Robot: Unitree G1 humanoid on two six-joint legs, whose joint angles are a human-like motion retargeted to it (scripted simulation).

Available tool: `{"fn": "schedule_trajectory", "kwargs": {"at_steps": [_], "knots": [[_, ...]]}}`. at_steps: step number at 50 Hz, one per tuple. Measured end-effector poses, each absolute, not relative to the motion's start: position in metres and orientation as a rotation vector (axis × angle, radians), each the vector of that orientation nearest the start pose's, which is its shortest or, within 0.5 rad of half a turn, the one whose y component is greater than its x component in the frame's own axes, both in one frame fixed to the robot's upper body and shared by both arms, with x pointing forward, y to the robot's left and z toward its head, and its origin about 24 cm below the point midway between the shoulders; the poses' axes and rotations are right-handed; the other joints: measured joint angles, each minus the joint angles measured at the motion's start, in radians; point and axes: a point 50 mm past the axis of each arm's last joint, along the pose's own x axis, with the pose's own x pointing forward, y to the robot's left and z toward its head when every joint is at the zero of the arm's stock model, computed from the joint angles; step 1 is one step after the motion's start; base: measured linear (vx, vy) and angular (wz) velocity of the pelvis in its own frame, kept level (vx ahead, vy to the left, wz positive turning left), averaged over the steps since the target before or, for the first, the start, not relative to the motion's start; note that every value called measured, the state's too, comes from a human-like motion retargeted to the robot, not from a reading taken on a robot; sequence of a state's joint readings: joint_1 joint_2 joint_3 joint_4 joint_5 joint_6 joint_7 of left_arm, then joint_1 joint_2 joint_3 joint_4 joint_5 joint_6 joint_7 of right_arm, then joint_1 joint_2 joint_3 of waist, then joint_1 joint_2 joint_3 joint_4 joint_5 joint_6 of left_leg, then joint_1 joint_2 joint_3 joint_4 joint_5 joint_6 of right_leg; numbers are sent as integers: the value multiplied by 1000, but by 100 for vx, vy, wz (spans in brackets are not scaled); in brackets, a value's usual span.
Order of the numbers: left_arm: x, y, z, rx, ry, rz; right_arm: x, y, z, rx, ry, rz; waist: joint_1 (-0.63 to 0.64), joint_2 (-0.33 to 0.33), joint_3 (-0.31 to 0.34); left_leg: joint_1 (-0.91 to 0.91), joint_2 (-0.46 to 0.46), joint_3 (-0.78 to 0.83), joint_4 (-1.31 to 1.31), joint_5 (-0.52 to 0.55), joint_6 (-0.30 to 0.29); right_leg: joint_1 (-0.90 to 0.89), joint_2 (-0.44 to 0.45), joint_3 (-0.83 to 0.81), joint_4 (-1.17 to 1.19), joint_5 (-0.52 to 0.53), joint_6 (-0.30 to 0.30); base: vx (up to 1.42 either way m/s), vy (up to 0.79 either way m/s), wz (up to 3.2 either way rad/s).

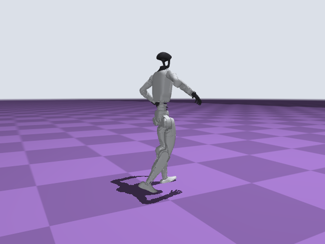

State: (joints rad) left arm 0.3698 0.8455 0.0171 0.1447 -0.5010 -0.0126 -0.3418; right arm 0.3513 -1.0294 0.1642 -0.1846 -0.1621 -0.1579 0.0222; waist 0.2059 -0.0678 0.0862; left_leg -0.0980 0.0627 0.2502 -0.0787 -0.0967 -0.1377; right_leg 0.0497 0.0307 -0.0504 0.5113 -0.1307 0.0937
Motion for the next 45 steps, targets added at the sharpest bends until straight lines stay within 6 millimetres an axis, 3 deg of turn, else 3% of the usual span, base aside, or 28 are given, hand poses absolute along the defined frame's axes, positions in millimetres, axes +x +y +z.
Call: {"fn": "schedule_trajectory", "kwargs": {"at_steps": [4, 7, 12, 15, 18, 20, 23, 26, 29, 33, 39, 45], "knots": [[193, 316, 72, 415, 317, -263, 191, -259, 108, -1172, -8, 462, -42, 21, -32, 1, 18, -33, 4, -24, -3, -219, -15, -38, 325, 39, 11, 27, 10, 31], [212, 307, 119, 553, 170, -335, 196, -262, 144, -1317, -105, 432, -82, 33, -43, 9, 22, -62, 6, -40, -18, -295, -53, -77, 354, -16, -7, 24, 5, 50], [226, 292, 200, 833, -50, -429, 197, -279, 197, -1567, -195, 279, -163, 10, -41, 37, -23, -125, 7, -68, -36, -219, -145, -114, -68, -57, -11, 24, 1, 81], [228, 283, 247, 985, -195, -410, 196, -296, 225, -1720, -193, 137, -209, -48, -24, 61, -97, -165, 0, -82, -25, -128, -217, -85, -403, 40, 66, 23, -6, 87], [228, 278, 280, 1118, -271, -386, 191, -315, 248, -1831, -149, 14, -199, -80, -27, 75, -119, -163, 2, -101, -29, -104, -244, -49, -488, 92, 139, 19, -7, 9], [227, 278, 295, 1183, -285, -368, 188, -326, 261, -1884, -111, -48, -176, -78, -39, 76, -107, -147, 7, -111, -38, -94, -248, -92, -492, 71, 146, 15, -6, -44], [227, 283, 311, 1258, -276, -330, 184, -340, 279, -1941, -45, -107, -142, -67, -55, 73, -85, -121, 14, -119, -48, -85, -254, -137, -492, 52, 138, 12, -7, -53], [226, 291, 322, 1316, -260, -281, 184, -348, 294, -1980, 9, -134, -128, -64, -62, 72, -79, -109, 23, -129, -50, -89, -249, -13, -506, 68, 145, 11, -10, -34], [225, 299, 332, 1348, -255, -226, 187, -350, 308, -2016, 22, -152, -125, -67, -61, 73, -76, -98, 35, -142, -48, -95, -246, 98, -520, 74, 164, 10, -14, -21], [223, 308, 342, 1361, -278, -155, 192, -346, 325, -2059, -33, -190, -130, -72, -56, 69, -58, -87, 43, -151, -51, -89, -235, 81, -534, 67, 168, 8, -22, -12], [220, 314, 345, 1343, -307, -113, 198, -339, 342, -2116, -132, -249, -130, -70, -48, 71, -45, -74, 41, -147, -47, -82, -222, 77, -549, 53, 168, 6, -17, -6], [220, 312, 338, 1339, -267, -158, 201, -335, 347, -2124, -139, -236, -127, -59, -40, 74, -36, -77, 43, -140, -28, -82, -213, 77, -540, 46, 168, 5, -12, 3]]}}
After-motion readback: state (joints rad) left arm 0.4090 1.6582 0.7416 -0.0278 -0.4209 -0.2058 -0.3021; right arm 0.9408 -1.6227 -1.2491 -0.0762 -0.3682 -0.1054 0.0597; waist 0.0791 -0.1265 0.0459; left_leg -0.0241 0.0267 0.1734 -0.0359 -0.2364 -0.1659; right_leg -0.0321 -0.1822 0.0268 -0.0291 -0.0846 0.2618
